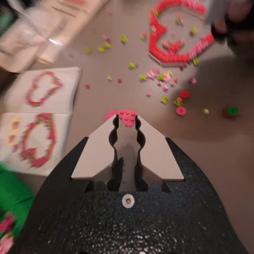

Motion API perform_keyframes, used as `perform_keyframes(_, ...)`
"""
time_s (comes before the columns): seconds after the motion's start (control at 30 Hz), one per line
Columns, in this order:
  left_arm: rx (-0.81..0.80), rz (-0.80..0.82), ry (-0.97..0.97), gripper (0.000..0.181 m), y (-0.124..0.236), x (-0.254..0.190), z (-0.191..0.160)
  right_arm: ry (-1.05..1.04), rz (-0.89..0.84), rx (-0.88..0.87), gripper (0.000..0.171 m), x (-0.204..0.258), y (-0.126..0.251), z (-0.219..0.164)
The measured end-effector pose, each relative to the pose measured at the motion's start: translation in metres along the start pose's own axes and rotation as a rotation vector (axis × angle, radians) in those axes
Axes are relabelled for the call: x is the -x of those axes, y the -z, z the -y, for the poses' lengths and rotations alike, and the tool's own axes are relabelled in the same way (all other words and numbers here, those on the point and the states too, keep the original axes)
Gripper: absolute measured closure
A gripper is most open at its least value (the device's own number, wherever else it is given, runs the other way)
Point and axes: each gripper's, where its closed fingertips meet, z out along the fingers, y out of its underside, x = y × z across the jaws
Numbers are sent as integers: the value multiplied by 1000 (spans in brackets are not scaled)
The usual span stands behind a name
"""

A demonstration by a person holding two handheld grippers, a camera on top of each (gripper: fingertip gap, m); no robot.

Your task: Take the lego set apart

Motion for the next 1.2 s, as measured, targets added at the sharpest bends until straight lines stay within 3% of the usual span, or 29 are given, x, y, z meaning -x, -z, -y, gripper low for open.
perform_keyframes(0.03, -62, 74, 44, 160, 17, 20, 13, 0, 0, -2, 164, 0, 0, 0)
perform_keyframes(0.13, -127, 372, 181, 161, 78, 97, 22, 0, 3, -5, 165, 1, 0, 2)
perform_keyframes(0.27, 98, 611, 415, 159, 128, 170, -30, -2, 8, -9, 165, 2, 0, 3)
perform_keyframes(0.3, 144, 635, 483, 139, 133, 181, -44, -2, 9, -10, 165, 2, 0, 4)
perform_keyframes(0.37, 202, 676, 590, 73, 136, 199, -67, 0, 8, -10, 165, 2, 0, 4)
perform_keyframes(0.4, 240, 673, 610, 63, 135, 201, -75, 1, 6, -11, 165, 2, 0, 4)
perform_keyframes(0.5, 183, 641, 510, 70, 119, 183, -53, 1, -1, -9, 165, 0, 0, 3)
perform_keyframes(0.6, 13, 417, 264, 115, 72, 119, 2, -13, -2, -10, 165, -1, 1, 3)
perform_keyframes(0.7, 30, 179, 188, 134, 15, 58, 5, -22, 3, -6, 165, -1, 0, 1)
perform_keyframes(0.9, 92, 19, 305, 133, -41, 29, -22, -20, 3, -10, 165, -1, 0, 2)
perform_keyframes(1.13, 130, 31, 284, 141, -54, 27, -27, -21, 4, -11, 166, -1, 0, 3)
perform_keyframes(1.2, 134, 49, 274, 151, -54, 28, -28, -21, 5, -11, 165, -1, 0, 3)
